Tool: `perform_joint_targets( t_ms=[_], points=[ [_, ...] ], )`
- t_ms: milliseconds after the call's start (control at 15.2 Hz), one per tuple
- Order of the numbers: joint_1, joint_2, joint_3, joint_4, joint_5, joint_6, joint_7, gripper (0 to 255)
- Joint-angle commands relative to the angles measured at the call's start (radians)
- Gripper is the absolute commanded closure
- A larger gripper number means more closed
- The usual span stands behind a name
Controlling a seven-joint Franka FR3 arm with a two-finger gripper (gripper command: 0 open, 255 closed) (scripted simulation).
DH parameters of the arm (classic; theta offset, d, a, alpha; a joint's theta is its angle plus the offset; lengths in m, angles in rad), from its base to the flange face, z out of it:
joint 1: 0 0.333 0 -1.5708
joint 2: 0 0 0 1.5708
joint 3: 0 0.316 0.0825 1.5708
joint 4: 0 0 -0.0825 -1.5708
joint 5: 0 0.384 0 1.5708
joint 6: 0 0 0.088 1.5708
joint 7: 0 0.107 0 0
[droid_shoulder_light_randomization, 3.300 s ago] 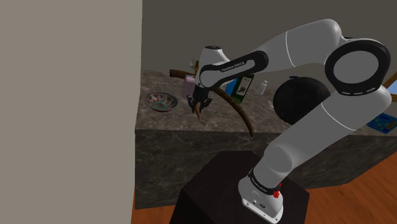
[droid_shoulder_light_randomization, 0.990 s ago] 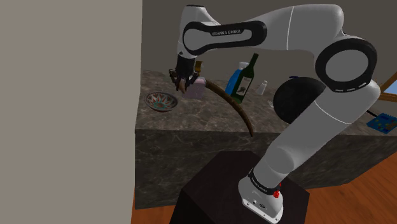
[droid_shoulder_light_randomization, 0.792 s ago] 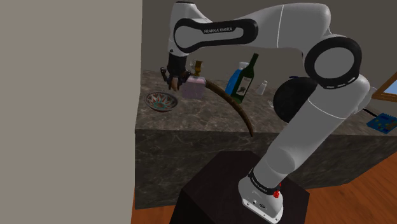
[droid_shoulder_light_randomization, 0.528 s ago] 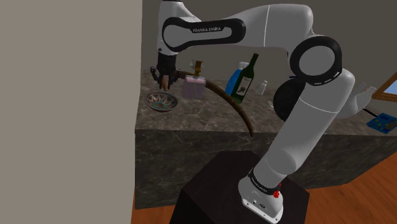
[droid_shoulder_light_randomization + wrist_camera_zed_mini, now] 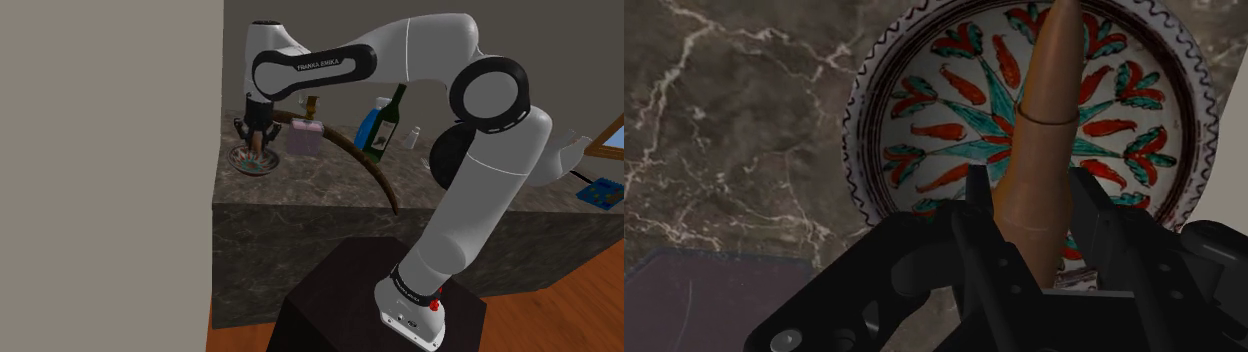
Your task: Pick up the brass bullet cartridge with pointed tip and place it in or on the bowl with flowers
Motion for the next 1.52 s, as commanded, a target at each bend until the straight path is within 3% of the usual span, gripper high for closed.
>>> perform_joint_targets(
  t_ms=[0, 660, 726, 1056, 1320, 1452],
  points=[
    [0.000, 0.009, -0.001, -0.015, -0.004, 0.025, 0.003, 255],
    [0.001, 0.022, -0.002, -0.037, -0.011, 0.058, 0.009, 255],
    [0.001, 0.022, -0.002, -0.037, -0.011, 0.058, 0.009, 0],
    [0.001, 0.022, -0.002, -0.038, -0.011, 0.058, 0.009, 0],
    [0.002, -0.013, 0.003, 0.048, 0.007, -0.060, -0.003, 0],
    [0.002, -0.013, 0.003, 0.048, 0.007, -0.060, -0.003, 0]
  ],
)
